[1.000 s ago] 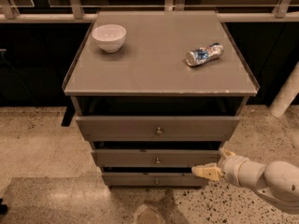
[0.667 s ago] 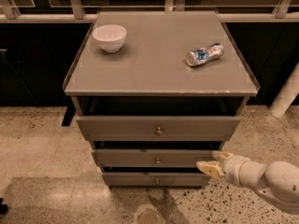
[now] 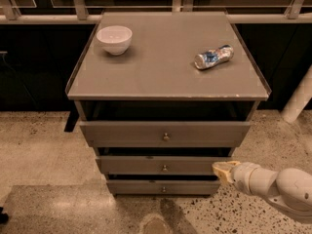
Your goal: Open middle drawer
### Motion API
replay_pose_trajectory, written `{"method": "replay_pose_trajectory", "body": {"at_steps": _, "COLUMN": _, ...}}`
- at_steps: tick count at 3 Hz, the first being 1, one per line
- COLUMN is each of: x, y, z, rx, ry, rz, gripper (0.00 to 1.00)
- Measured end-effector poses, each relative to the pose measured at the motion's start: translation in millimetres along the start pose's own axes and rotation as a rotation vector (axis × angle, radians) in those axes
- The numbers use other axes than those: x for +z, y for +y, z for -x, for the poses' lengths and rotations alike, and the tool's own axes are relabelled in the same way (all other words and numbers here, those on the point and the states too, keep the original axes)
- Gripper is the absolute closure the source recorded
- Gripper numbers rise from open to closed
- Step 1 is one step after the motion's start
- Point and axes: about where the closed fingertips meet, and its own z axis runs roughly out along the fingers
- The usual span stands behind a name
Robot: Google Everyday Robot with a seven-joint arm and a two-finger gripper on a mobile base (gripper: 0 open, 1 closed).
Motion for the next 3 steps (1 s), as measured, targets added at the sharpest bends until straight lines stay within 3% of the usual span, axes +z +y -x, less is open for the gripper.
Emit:
{"method": "replay_pose_trajectory", "body": {"at_steps": 1, "x": 15, "y": -8, "z": -6, "rx": 0.027, "ry": -0.010, "rz": -0.018, "gripper": 1.00}}
{"method": "replay_pose_trajectory", "body": {"at_steps": 3, "x": 72, "y": -45, "z": -29, "rx": 0.047, "ry": -0.082, "rz": -0.066, "gripper": 1.00}}
